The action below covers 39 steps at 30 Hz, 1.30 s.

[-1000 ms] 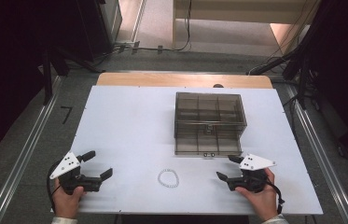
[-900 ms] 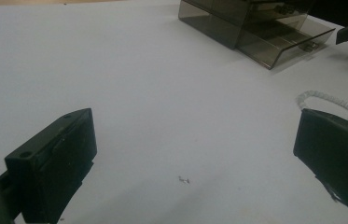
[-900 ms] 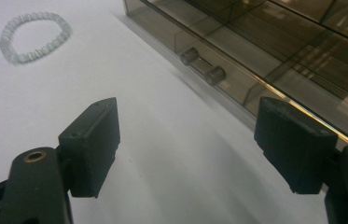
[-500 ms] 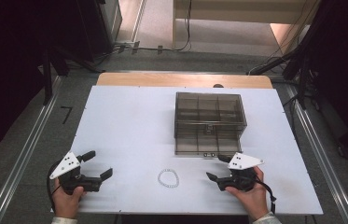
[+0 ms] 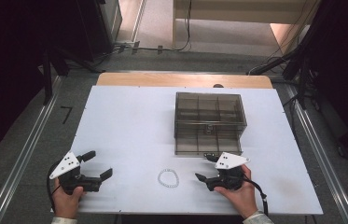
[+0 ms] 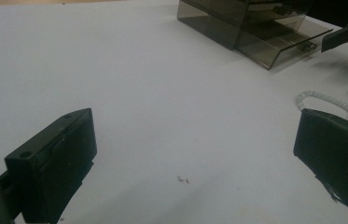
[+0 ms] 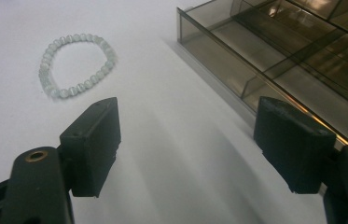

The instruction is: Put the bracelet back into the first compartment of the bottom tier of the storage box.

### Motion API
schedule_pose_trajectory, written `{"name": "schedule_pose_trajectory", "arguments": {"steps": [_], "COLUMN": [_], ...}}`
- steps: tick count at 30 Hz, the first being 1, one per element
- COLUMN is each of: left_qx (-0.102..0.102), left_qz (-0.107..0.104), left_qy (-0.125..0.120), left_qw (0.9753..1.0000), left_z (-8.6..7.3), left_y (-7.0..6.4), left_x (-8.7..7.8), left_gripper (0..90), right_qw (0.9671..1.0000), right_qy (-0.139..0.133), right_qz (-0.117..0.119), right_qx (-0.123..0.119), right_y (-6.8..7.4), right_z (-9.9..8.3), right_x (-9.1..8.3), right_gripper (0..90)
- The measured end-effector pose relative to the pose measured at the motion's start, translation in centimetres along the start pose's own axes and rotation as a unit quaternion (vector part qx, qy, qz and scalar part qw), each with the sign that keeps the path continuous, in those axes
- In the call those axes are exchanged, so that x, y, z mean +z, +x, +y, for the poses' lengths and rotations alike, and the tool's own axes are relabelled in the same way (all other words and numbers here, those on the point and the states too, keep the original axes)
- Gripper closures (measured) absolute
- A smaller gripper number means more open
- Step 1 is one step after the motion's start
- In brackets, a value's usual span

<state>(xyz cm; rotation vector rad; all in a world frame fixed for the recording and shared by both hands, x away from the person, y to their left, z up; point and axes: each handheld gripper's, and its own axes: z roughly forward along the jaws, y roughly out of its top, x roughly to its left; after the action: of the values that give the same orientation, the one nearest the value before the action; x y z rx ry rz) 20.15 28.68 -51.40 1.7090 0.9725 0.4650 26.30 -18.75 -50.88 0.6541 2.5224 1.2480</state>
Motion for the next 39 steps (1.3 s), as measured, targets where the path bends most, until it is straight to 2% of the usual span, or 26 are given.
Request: {"name": "schedule_pose_trajectory", "arguments": {"steps": [29, 39], "left_qx": [-0.001, 0.000], "left_qz": [0.000, 0.000], "left_qy": [0.000, 0.000], "left_qw": [1.0000, 1.0000], "left_z": [0.0, 0.0], "left_y": [0.0, 0.0], "left_x": [0.0, 0.0], "left_gripper": [0.0, 0.0], "right_qw": [0.9995, 0.9990], "right_qy": [0.015, 0.021], "right_qz": [0.023, 0.030], "right_qx": [-0.018, -0.025], "right_y": [1.5, 2.2], "right_z": [2.2, 2.9], "right_x": [3.1, 4.0], "right_gripper": [22.4, 25.4]}}
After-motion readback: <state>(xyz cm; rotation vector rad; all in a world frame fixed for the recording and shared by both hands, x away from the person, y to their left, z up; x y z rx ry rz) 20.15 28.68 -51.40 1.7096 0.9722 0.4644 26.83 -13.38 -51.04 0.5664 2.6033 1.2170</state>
